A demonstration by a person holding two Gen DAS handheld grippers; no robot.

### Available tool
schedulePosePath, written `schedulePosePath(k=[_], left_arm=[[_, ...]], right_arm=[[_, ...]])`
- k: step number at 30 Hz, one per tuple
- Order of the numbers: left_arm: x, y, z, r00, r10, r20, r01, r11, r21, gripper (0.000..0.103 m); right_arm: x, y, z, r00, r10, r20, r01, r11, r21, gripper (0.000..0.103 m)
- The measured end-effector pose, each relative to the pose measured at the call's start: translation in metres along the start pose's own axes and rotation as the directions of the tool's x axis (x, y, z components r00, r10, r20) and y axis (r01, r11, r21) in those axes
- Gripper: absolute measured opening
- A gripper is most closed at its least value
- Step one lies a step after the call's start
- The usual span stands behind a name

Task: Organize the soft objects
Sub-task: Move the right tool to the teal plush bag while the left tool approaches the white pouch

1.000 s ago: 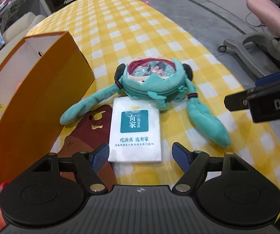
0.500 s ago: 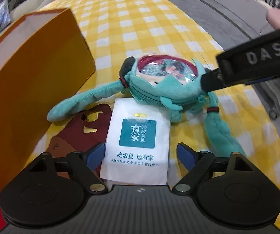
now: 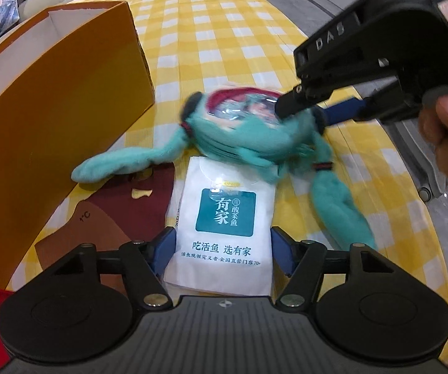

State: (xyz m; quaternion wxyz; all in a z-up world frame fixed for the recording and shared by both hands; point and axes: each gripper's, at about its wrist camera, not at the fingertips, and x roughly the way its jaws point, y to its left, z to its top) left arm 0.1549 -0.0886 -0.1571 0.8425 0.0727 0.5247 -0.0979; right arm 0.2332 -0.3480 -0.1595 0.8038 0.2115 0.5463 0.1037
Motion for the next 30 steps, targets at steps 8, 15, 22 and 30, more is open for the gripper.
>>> schedulePosePath(k=[8,15,22,30], left_arm=[[-0.01,-0.007,-0.014,0.999,-0.033,-0.026,0.033,0.999,0.001,0.073],[-0.017,-0.006,-0.025,0.997,-0.063,-0.038,0.062,0.998,-0.012,0.072],[-0.014,-0.012,-0.027,0.998,-0.051,-0.041,0.052,0.999,0.006,0.076],[-0.01,-0.017,-0.029,0.999,-0.019,-0.044,0.02,0.999,0.032,0.081]], right_arm=[[-0.032,0.004,-0.001,0.999,-0.033,0.03,0.035,0.997,-0.063,0.025],[-0.055,-0.031,-0.03,0.994,-0.105,-0.027,0.102,0.99,-0.095,0.025],[-0.071,-0.01,-0.06,0.972,-0.193,0.134,0.23,0.899,-0.372,0.069],[-0.047,0.014,-0.051,0.983,-0.148,0.109,0.181,0.875,-0.449,0.076]])
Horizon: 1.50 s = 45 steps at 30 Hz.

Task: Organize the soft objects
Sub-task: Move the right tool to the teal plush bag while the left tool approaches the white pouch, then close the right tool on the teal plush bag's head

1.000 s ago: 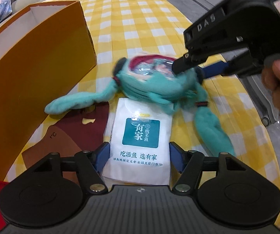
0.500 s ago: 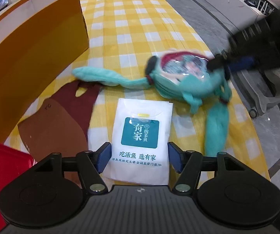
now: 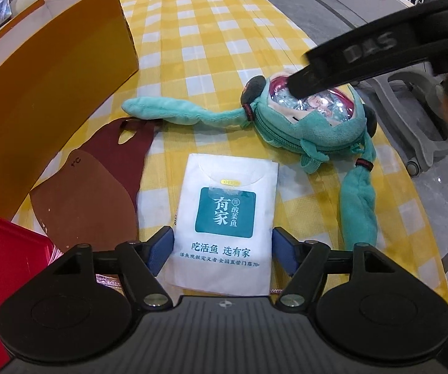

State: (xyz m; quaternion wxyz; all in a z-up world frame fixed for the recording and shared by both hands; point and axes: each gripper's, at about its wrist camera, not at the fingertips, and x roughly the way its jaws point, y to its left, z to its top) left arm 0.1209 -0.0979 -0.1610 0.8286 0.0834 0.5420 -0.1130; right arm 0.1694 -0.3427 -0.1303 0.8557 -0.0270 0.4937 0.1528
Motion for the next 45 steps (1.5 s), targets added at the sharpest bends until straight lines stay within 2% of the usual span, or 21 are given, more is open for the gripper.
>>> schedulePosePath(k=[3,7,13,17,23,28,33,35,38,41,45], left_arm=[[0.0,0.002,0.002,1.0,-0.002,-0.012,0.002,1.0,-0.003,0.083],[0.002,0.003,0.002,1.0,-0.002,-0.013,0.002,1.0,-0.013,0.086],[0.003,0.002,0.001,1.0,0.013,-0.014,-0.013,1.0,-0.024,0.089],[0.003,0.002,0.001,1.0,0.014,-0.017,-0.015,0.999,-0.029,0.089],[0.007,0.004,0.002,1.0,0.007,-0.026,-0.007,0.999,-0.035,0.091],[0.008,0.004,0.001,1.0,0.005,-0.023,-0.006,0.999,-0.037,0.091],[0.009,0.003,0.0,1.0,0.006,-0.016,-0.007,0.999,-0.037,0.093],[0.009,0.003,-0.001,1.0,0.007,-0.014,-0.007,0.999,-0.037,0.094],[0.01,0.002,-0.002,1.0,0.007,-0.011,-0.007,0.999,-0.036,0.095],[0.01,0.002,-0.002,1.0,0.009,-0.006,-0.009,0.999,-0.033,0.097],[0.011,0.002,-0.002,1.0,0.009,-0.006,-0.01,0.999,-0.034,0.097]], right_arm=[[0.012,0.012,0.0,0.999,-0.003,-0.043,0.001,0.999,-0.044,0.079],[0.022,0.02,0.0,0.997,-0.052,-0.059,0.046,0.994,-0.098,0.084],[0.032,0.009,0.0,0.992,-0.031,-0.12,0.032,0.999,0.008,0.086],[0.037,0.008,-0.002,0.991,-0.019,-0.134,0.024,0.999,0.035,0.086],[0.036,0.011,-0.005,0.994,-0.002,-0.112,0.006,0.999,0.036,0.087],[0.038,0.007,-0.006,0.994,0.0,-0.11,0.006,0.998,0.057,0.091],[0.027,0.0,0.003,0.997,0.049,-0.052,-0.042,0.991,0.129,0.093],[0.029,0.006,0.003,0.998,0.038,-0.056,-0.032,0.995,0.096,0.096],[0.039,0.019,-0.001,0.994,-0.014,-0.109,0.015,1.0,0.009,0.096],[0.045,0.022,-0.005,0.99,-0.03,-0.135,0.028,0.999,-0.016,0.097],[0.045,0.019,-0.004,0.99,-0.03,-0.137,0.028,0.999,-0.016,0.089]])
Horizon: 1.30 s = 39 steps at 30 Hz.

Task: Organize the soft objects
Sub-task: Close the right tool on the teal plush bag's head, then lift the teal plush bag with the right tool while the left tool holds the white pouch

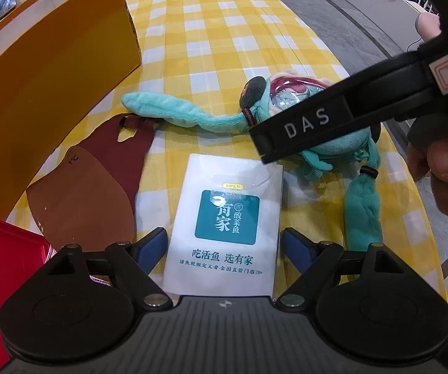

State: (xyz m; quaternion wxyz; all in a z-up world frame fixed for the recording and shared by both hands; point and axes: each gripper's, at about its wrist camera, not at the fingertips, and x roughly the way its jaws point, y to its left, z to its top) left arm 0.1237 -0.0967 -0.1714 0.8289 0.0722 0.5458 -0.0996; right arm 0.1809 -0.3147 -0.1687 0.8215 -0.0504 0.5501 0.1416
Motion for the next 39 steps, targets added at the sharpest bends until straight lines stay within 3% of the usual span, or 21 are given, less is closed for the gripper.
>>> schedulePosePath(k=[2,3,4,7,26,39], left_arm=[[0.0,0.0,0.0,1.0,-0.011,0.004,0.011,1.0,0.001,0.092],[-0.002,0.0,-0.001,1.0,-0.014,0.014,0.014,1.0,-0.002,0.079],[-0.004,0.0,-0.001,1.0,-0.009,0.023,0.009,1.0,0.002,0.075],[-0.007,0.004,-0.001,0.999,-0.034,0.034,0.035,0.999,-0.031,0.072],[-0.09,0.025,-0.001,0.974,-0.109,0.199,0.125,0.99,-0.071,0.072],[-0.156,0.096,-0.004,0.941,-0.103,0.321,0.13,0.99,-0.062,0.072]], right_arm=[[-0.003,-0.003,0.001,1.0,0.002,0.003,-0.003,1.0,0.02,0.084],[-0.004,-0.004,0.001,1.0,0.004,0.004,-0.004,1.0,0.029,0.083],[-0.005,-0.006,0.001,1.0,0.004,0.007,-0.004,0.999,0.04,0.082],[-0.01,-0.01,0.002,1.0,-0.004,0.016,0.003,0.998,0.062,0.081],[-0.081,-0.006,0.014,0.989,-0.039,0.145,0.017,0.989,0.15,0.081],[-0.132,0.037,0.018,0.972,-0.042,0.232,-0.001,0.983,0.184,0.081]])
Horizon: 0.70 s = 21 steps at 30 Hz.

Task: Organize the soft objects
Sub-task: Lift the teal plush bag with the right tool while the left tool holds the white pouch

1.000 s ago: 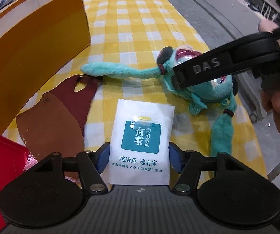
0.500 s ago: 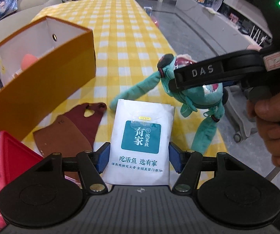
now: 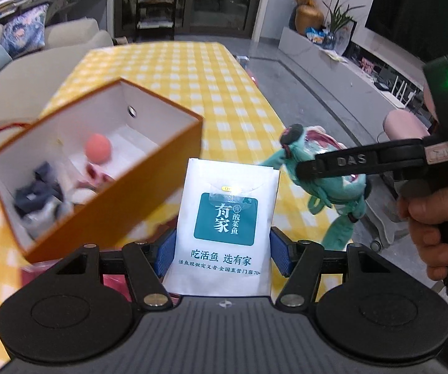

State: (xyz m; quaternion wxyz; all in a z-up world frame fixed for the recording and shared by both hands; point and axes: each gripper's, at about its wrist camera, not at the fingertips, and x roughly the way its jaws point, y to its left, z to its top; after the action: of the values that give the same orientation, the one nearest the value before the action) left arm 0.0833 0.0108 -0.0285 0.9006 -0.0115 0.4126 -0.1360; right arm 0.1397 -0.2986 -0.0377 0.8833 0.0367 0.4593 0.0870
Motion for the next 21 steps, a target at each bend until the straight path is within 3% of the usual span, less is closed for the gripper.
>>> schedulePosePath(k=[9,21], left_arm=[[-0.031,0.061,0.02,0.998,0.006,0.063,-0.006,1.0,-0.008,0.072],[-0.041,0.143,0.032,0.995,0.041,0.093,-0.025,0.986,-0.165,0.072]], right_arm=[[-0.006,0.049,0.015,0.998,-0.056,0.008,0.056,0.993,-0.1,0.081],[-0.016,0.127,0.037,0.998,-0.057,0.026,0.062,0.966,-0.253,0.081]])
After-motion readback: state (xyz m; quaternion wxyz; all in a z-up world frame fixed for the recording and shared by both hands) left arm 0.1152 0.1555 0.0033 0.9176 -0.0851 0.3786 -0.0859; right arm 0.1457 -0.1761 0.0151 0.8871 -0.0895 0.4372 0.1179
